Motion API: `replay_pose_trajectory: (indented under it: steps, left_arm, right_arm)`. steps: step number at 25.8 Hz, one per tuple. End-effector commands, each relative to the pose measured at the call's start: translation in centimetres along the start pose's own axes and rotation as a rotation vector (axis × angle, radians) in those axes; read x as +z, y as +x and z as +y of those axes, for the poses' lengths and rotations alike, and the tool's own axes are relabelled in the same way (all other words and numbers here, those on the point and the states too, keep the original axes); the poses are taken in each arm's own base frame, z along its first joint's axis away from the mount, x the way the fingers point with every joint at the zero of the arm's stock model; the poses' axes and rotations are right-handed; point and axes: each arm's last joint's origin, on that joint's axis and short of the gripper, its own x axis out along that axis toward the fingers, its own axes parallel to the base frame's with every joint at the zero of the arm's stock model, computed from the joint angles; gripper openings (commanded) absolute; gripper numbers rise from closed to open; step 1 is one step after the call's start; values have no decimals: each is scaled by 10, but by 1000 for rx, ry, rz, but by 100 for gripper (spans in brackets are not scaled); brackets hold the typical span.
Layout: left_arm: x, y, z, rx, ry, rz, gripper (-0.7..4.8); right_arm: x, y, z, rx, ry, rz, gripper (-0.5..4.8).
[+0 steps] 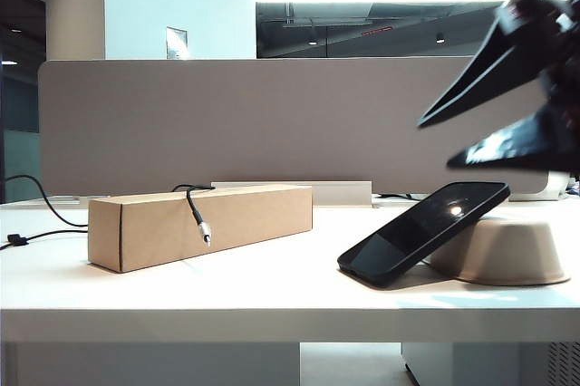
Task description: Pick up the charging cable and the phone, plug the charging cable into the charging port on the phone, and finally place them back on the table.
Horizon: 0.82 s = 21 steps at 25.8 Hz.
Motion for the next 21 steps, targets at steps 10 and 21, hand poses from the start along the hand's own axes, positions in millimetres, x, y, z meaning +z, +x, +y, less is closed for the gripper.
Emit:
replay_pose_trajectory:
  steps: [10, 21]
  left_arm:
    - [2, 0, 0, -3, 4, -12, -6]
    - [7, 0, 0, -3, 8, -55, -6]
  right_arm:
    - [-6, 21, -16, -134, 91, 22, 286]
    - [-5, 42, -32, -163, 162, -12, 285]
